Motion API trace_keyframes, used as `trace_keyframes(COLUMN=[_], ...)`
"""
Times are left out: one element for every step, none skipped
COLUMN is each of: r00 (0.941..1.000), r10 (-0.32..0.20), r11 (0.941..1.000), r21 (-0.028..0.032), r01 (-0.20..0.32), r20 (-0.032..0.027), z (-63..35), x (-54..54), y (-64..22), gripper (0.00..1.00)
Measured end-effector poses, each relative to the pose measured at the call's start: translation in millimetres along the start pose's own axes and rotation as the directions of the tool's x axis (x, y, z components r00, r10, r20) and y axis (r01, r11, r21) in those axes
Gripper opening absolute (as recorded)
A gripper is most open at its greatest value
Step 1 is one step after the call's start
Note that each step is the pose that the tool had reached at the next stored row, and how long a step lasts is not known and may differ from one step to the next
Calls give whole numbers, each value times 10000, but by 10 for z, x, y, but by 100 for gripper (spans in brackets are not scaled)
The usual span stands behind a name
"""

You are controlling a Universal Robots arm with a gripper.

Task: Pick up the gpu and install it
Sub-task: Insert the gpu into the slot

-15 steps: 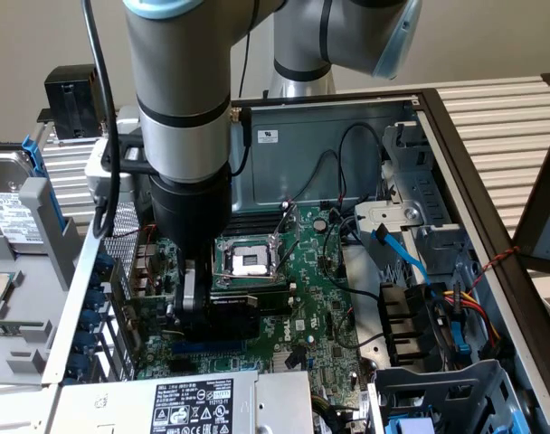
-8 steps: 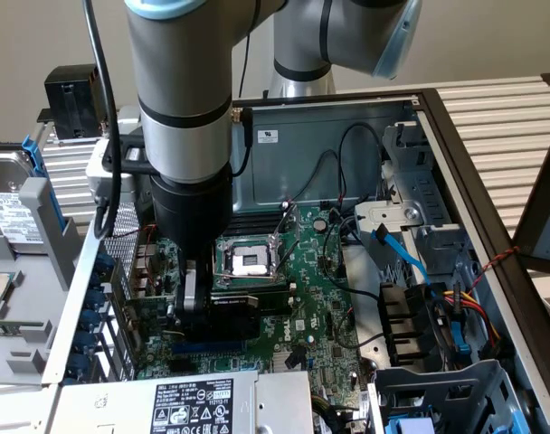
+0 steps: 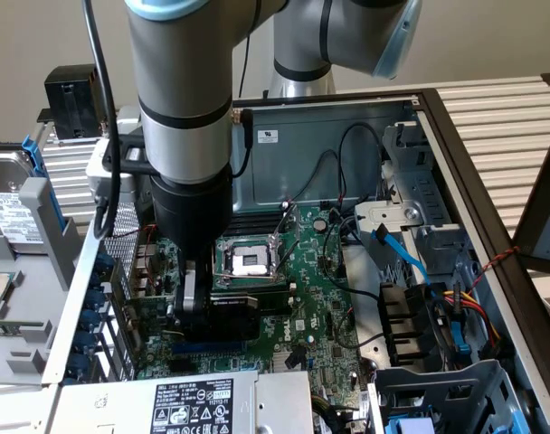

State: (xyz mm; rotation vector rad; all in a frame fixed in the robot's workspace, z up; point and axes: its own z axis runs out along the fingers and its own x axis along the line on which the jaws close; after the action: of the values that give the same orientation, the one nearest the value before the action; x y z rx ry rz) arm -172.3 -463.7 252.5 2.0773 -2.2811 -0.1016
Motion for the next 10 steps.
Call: trace_keyframes(r00=[10000, 10000, 10000, 10000, 10000, 10000, 10000, 10000, 10000, 10000], r10=[6, 8, 9, 8, 8, 6, -3, -10, -16, -18], r11=[10000, 10000, 10000, 10000, 10000, 10000, 10000, 10000, 10000, 10000], r21=[1, 0, -2, -2, -2, -2, -2, -2, -3, -2], r01=[-6, -8, -9, -8, -8, -6, 3, 10, 16, 18], r20=[1, 0, 1, 1, 2, 2, 1, 0, -2, -1], z=[2, 2, 4, 4, 4, 4, 4, 4, 4, 4], x=[0, 0, 0, 0, -1, -1, -1, -1, -1, -1], y=[0, 0, -1, -1, -1, -1, -1, -1, -1, 0], gripper=[27, 27, 27, 27, 27, 27, 27, 27, 27, 27])
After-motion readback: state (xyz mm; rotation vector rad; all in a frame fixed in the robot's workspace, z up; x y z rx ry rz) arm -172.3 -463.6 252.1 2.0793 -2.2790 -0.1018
